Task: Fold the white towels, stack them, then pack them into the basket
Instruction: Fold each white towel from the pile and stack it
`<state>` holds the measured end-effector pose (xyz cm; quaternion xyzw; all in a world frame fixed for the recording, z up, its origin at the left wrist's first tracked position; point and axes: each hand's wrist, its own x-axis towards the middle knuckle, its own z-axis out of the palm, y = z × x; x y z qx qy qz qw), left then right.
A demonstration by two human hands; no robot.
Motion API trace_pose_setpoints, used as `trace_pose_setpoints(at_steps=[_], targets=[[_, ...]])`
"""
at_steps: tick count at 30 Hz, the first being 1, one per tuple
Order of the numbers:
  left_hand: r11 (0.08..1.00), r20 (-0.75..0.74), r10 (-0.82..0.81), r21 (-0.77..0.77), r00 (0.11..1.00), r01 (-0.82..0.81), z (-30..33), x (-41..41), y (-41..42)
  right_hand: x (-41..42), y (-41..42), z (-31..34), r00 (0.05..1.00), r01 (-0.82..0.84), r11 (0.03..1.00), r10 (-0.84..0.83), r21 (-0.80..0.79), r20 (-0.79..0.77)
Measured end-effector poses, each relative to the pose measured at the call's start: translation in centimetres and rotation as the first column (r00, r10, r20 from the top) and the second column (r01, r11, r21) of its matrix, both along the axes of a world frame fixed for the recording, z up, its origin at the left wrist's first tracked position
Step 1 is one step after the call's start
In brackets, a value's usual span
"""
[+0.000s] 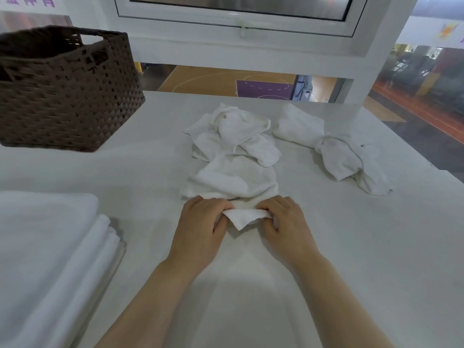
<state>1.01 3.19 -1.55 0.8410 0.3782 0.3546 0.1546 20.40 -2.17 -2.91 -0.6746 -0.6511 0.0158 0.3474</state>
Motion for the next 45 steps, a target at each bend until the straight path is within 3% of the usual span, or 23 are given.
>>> trace_pose_setpoints(at_steps=[4, 7, 11, 14, 17, 21, 26, 30, 36, 40, 45], targets=[[0.998, 0.036, -0.005, 0.065, 0.999, 0.003, 0.6, 0.3, -0.9, 0.8, 0.4, -0.3, 0.981, 0.19, 0.979, -0.188, 0.078, -0.039], [0.996, 0.225, 0.07, -0.067, 0.972, -0.056, 0.8, 0.0, -0.8, 2.2, 0.1, 0.0, 0.944, 0.284, 0.958, -0.27, 0.048, -0.191], [0.982, 0.359, 0.116, -0.179, 0.926, -0.053, 1.3, -0.2, -0.9, 2.1, -0.4, 0.8, 0.952, 0.169, 0.982, -0.184, -0.081, -0.246], [0.986, 0.285, 0.102, -0.158, 0.953, -0.058, 1.2, -0.1, -1.2, 0.2, -0.2, 0.3, 0.992, -0.041, 0.995, 0.031, -0.087, -0.12], [0.998, 0.091, 0.048, 0.034, 0.995, -0.051, 1.2, 0.4, -1.8, -0.9, 0.2, -0.2, 0.983, -0.173, 0.985, 0.171, -0.021, -0.072], [0.981, 0.086, 0.031, 0.189, 0.996, -0.047, 1.3, 0.6, -1.8, -0.7, 0.0, 0.2, 0.974, -0.16, 0.983, 0.172, 0.09, -0.149], [0.999, 0.309, -0.05, -0.003, 0.95, 0.053, 1.2, 0.6, -1.5, -0.3, 0.2, 0.5, 0.998, -0.048, 0.994, 0.051, 0.096, -0.033], [0.967, 0.4, -0.074, -0.196, 0.913, 0.164, 1.8, 1.2, -2.8, -0.2, 0.2, 0.9, 0.999, 0.031, 0.98, -0.033, 0.198, 0.008], [0.902, 0.562, -0.097, -0.3, 0.821, 0.312, 2.9, 1.7, -3.9, 0.0, 0.2, 0.7, 0.998, 0.057, 0.959, -0.063, 0.279, 0.015], [0.878, 0.635, -0.028, -0.353, 0.772, 0.323, 3.0, 1.7, -3.6, 0.8, 0.3, 0.5, 0.986, 0.157, 0.956, -0.166, 0.247, 0.017], [0.862, 0.722, 0.206, -0.453, 0.66, 0.227, 2.8, 1.2, -2.2, 2.0, 0.4, 0.5, 0.966, 0.25, 0.949, -0.258, 0.193, 0.02]])
